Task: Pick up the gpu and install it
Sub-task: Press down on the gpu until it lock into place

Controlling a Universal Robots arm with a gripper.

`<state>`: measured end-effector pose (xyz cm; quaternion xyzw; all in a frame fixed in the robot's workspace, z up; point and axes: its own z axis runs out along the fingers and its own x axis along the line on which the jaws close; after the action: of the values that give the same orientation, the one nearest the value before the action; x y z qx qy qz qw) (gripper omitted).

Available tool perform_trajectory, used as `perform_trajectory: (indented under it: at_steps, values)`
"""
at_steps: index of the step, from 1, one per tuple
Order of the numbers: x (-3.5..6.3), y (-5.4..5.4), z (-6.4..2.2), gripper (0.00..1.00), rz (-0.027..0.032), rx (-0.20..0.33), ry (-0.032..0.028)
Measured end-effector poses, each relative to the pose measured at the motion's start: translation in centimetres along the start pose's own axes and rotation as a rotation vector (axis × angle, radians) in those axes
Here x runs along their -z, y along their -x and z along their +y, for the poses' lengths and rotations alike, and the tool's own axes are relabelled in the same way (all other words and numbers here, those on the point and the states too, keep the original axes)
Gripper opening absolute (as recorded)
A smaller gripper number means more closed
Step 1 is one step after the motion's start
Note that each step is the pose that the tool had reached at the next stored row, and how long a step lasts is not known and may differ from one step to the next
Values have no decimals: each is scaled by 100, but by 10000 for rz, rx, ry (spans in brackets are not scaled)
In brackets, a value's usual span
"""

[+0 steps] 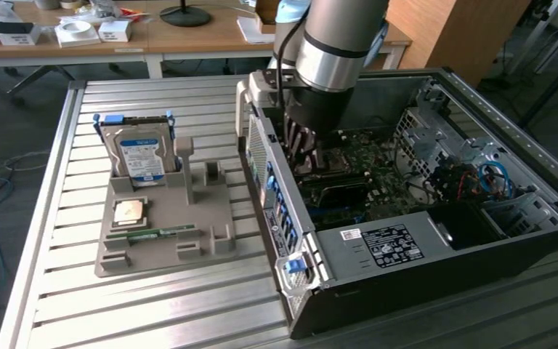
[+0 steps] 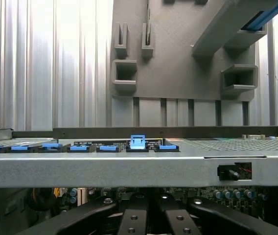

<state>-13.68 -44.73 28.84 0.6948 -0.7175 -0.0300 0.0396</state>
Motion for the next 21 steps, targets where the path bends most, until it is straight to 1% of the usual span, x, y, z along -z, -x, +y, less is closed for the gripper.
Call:
perform_trajectory:
  at_steps: [7, 21]
  values:
    - [-5, -1, 17, 11, 0, -2, 2]
    - [-7, -26, 13, 11, 0, -3, 1]
